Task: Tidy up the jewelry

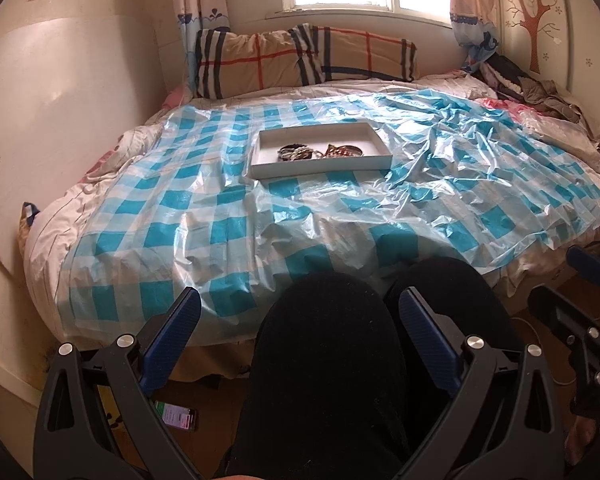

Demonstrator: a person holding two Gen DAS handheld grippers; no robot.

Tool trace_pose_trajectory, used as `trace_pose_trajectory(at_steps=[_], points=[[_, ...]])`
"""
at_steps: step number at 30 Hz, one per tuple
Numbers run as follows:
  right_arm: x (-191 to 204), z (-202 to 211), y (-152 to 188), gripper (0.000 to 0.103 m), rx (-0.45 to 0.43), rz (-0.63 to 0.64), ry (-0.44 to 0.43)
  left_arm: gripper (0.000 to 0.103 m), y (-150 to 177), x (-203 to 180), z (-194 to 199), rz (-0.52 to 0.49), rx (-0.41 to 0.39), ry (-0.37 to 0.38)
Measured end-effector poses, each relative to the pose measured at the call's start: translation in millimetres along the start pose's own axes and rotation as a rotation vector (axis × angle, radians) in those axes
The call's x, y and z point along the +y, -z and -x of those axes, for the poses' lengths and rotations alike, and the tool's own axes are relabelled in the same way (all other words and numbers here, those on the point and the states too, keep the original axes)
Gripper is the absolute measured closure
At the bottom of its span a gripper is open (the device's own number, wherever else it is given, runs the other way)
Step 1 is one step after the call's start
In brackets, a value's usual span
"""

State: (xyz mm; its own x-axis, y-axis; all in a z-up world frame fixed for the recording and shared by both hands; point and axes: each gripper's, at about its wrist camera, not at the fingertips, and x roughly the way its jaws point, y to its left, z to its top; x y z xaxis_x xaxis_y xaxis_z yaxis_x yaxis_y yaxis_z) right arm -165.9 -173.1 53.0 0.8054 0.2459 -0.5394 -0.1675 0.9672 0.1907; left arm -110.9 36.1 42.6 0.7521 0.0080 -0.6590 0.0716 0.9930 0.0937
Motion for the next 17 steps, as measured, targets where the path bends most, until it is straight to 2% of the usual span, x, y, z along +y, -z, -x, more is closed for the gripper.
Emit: trace_pose_trajectory(at_steps=[5,7,10,14,17], points=[[2.3,0.2,0.6,0.014,-0.017,0.023,0.014,0.008,-2.3,14.9,-0.1,0.041,-0.019,-0.013],[1.9,0.4,0.0,0.012,-0.021,0.024,0.024,0.008,-1.5,18.8,-6.1,0.045,0.004,-0.004],[3.3,-5.6,-4.5,0.012,-0.009,0.028,0.035,0.008,1.3,18.5,-17.6,0.038,0.045,0.059],[1.0,-10.6,-8.0,0.012,0.011,0.016,0.048,0.008,9.7,10.4,-27.0,0.012,0.071,0.071],[-0.8,-14.4,-9.2,0.011,0.022,0.007,0.058,0.008,16.2,14.8,-35.9,0.057,0.106,0.095]])
